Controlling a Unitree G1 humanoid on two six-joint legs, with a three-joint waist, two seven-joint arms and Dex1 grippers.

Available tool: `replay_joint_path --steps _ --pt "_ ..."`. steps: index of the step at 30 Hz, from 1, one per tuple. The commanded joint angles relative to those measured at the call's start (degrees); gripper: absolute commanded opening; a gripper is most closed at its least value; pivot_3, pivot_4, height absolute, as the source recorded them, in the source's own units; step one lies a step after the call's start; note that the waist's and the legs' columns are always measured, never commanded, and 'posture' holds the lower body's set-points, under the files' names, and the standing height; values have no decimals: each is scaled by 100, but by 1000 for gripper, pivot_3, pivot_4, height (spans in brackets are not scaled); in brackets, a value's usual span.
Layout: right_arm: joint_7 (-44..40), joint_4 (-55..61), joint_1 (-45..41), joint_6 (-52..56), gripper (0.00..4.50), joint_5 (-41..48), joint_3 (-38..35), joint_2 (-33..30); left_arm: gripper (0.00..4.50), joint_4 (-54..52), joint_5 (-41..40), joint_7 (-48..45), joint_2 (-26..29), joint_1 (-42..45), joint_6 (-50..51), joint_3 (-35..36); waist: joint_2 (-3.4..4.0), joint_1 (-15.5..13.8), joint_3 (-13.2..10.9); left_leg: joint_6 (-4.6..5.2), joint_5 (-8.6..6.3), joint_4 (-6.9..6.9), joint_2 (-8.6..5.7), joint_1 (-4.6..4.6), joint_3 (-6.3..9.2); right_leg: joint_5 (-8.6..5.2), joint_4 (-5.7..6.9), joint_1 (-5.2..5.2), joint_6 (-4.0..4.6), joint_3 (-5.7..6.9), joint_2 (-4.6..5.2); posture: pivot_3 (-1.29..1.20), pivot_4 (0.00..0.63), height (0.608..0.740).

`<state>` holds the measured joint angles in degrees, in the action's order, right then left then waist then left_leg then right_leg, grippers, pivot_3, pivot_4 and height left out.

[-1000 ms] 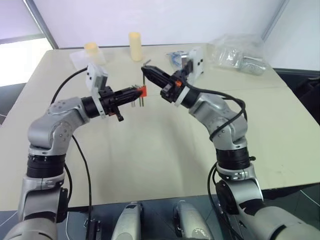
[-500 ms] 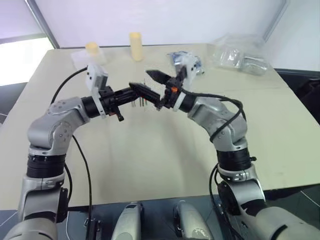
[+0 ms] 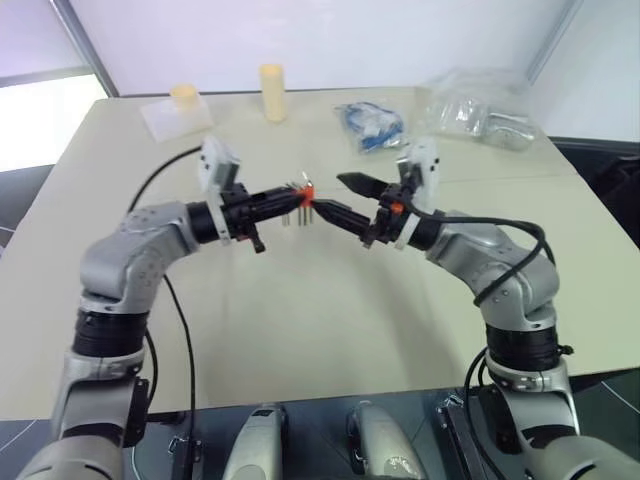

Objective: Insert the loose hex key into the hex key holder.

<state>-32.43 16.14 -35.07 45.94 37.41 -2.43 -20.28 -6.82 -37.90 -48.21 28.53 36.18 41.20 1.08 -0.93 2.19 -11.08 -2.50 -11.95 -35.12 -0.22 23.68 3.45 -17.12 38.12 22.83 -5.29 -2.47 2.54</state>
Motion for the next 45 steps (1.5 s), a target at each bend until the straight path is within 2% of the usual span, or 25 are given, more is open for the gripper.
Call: replay_joint_path --steps 1,3,5,11,21,31,36,37,39,40,41,43,45 --pt "49 258 -105 -353 4387 -204 -293 -336 0 -21 17 53 -204 25 70 -178 0 -15 0 0 0 -1 -1 1 0 0 0 0 0 0 0 0 150 740" --pt "88 264 -204 -645 4387 -483 -317 -558 0 16 6 49 -289 9 139 -241 0 -14 0 0 0 -2 -1 2 -1 0 0 0 0 0 0 0 150 740" --pt "52 272 -337 -1447 4387 -1282 -153 -1026 0 131 -19 81 -410 5 250 -304 2 -6 -1 0 0 -2 -1 2 -1 0 0 1 0 0 -2 0 150 740" --pt "-657 540 -189 -3096 4387 -2871 676 -2217 0 485 -51 173 -763 -28 603 -404 2 12 -2 3 -2 -1 -3 2 -10 -2 -4 1 -3 1 -12 0 150 740" --pt "-1193 671 211 -3013 4387 -2966 915 -2304 0 977 208 212 -908 -137 996 -727 1 -23 -3 2 -1 -9 -1 0 0 -2 -1 -6 -3 0 -4 0 150 740" --pt "-1241 673 259 -2866 4387 -3001 918 -2209 0 1671 114 619 -1198 -57 1634 -329 1 -111 -3 2 -1 -10 -1 -1 2 -2 0 -6 -3 1 -3 0 150 740" --pt "-1255 717 270 -2800 4452 -3014 950 -2166 2106 1846 193 746 -1245 -13 1559 -174 1 -139 -3 2 -1 -13 -1 -2 2 -2 0 -7 -3 1 -2 0 150 740" --pt "-1259 724 273 -2792 4452 -3019 954 -2161 2710 1866 203 765 -1256 -4 1543 -149 1 -142 -3 2 -1 -12 -2 -1 2 -2 0 -7 -3 1 -2 0 150 740" --pt "-1272 732 265 -2765 4452 -3018 996 -2128 3325 1992 194 873 -1282 40 1560 4 1 -144 -3 2 -1 -12 -2 -2 2 -2 0 -7 -3 1 -1 0 150 740" --pt "-1276 723 250 -2762 4452 -3023 1019 -2106 3852 2061 198 915 -1280 54 1578 77 1 -136 -3 2 -1 -13 -2 -1 2 -2 0 -8 -3 1 -1 0 150 740" --pt "-1296 708 236 -2766 4452 -3035 1038 -2087 3917 2083 217 927 -1246 34 1579 107 1 -132 -3 2 -1 -14 -2 -3 2 -2 1 -9 -3 2 -2 0 150 740" --pt "-1323 683 217 -2773 4452 -3051 1055 -2067 4473 2071 257 904 -1184 -8 1572 109 1 -132 -2 2 -1 -13 -2 -4 2 -2 1 -9 -3 2 -2 0 150 740" --pt "-1348 673 211 -2776 4452 -3049 1059 -2065 4473 1997 287 891 -1088 -51 1560 128 1 -124 -2 2 -1 -12 -1 -13 1 -2 1 -17 -3 2 -2 0 150 740"
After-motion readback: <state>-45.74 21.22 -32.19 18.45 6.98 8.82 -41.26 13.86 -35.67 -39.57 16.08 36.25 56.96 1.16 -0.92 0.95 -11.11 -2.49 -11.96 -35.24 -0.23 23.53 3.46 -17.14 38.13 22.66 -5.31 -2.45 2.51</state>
